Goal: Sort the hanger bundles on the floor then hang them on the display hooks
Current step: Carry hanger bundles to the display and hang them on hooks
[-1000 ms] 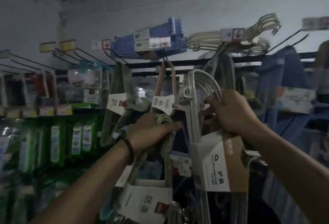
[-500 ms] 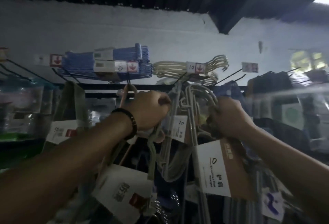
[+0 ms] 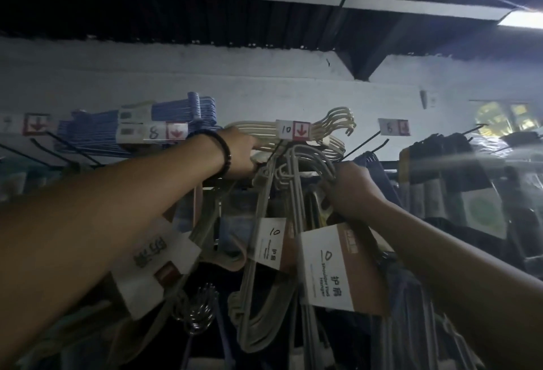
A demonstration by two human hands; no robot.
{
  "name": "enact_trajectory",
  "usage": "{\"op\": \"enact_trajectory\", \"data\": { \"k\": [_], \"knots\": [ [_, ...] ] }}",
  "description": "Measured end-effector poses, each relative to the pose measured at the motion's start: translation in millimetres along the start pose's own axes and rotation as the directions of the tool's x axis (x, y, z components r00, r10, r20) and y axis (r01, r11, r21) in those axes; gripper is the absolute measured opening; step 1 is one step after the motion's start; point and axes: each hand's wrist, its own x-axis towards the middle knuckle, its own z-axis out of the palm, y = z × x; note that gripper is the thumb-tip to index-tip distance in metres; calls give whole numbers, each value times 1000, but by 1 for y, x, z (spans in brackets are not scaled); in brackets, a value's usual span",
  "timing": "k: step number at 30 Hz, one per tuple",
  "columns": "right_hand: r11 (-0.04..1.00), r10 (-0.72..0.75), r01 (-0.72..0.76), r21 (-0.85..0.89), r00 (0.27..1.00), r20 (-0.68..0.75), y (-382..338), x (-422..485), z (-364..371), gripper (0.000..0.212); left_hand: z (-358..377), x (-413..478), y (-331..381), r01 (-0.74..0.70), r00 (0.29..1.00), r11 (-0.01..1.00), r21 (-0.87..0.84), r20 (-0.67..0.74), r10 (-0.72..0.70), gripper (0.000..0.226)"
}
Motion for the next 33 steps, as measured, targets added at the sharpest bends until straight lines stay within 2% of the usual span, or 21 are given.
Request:
{"op": "enact_trajectory", "data": {
  "k": [12, 15, 21, 23, 28, 33],
  "knots": [
    [999, -1, 4, 46, 999, -45, -5, 21, 9, 35, -7, 8, 3, -18, 994, 999, 47, -110, 23, 69],
    [985, 9, 10, 169, 994, -109, -10, 25, 7, 32, -11, 11, 5, -20, 990, 999, 40, -139, 25, 76],
    [982, 27, 11, 190, 980, -199, -22, 38, 6, 12, -15, 25, 6, 43, 986, 998, 52, -163, -34, 79],
    [975, 42, 4, 220, 979, -200, -24, 42, 8, 12, -15, 28, 5, 60, 986, 997, 51, -157, -52, 77],
    [970, 29, 8, 244, 989, -145, -30, 49, 14, 32, -18, 33, 9, 82, 987, 994, 74, -146, -71, 75],
    [969, 94, -71, 236, 992, -87, -29, 53, 25, 9, -25, 31, 14, 89, 991, 994, 64, -102, -82, 78]
  ]
}}
